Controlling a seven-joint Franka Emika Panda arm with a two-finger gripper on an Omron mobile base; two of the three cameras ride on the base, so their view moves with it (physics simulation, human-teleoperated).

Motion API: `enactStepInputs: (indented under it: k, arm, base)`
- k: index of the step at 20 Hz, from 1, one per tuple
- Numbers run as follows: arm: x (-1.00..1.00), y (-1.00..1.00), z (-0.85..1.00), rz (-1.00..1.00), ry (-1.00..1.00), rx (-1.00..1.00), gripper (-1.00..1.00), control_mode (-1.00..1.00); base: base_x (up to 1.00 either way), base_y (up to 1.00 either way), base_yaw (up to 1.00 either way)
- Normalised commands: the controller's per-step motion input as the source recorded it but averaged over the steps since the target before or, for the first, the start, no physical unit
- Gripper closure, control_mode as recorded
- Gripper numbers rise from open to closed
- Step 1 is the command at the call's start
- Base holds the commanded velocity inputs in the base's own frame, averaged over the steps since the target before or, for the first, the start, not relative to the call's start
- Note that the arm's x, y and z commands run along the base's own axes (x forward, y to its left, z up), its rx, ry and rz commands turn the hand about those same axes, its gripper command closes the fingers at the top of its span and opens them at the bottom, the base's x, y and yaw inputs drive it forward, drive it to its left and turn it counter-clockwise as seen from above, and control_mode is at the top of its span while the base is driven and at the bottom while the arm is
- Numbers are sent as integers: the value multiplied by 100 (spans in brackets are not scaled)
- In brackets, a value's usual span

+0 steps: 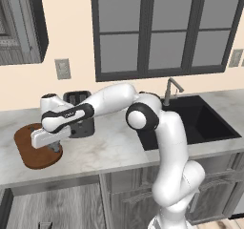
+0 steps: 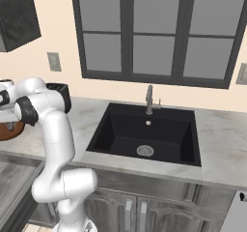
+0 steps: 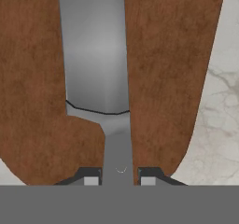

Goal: Open the drawer on the left and place the cutting tools on the cutting board.

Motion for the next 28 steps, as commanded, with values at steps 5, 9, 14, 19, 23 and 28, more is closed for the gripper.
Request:
enactStepInputs:
  k: [5, 9, 14, 19, 23, 28]
  arm:
    - [1, 7, -13, 0, 0, 0, 100, -100]
    - [1, 6, -5, 0, 0, 0, 100, -100]
    - [0, 0, 0, 0, 0, 0, -100, -100]
    - [0, 0, 0, 0, 0, 0, -100, -100]
    - [0, 0, 0, 0, 0, 0, -100, -100]
    - [-17, 0, 6, 0, -3, 0, -100, -100]
  base:
    - [0, 0, 0]
    - [0, 0, 0]
    - [0, 0, 0]
    - [0, 0, 0]
    - [0, 0, 0]
    - [0, 0, 0]
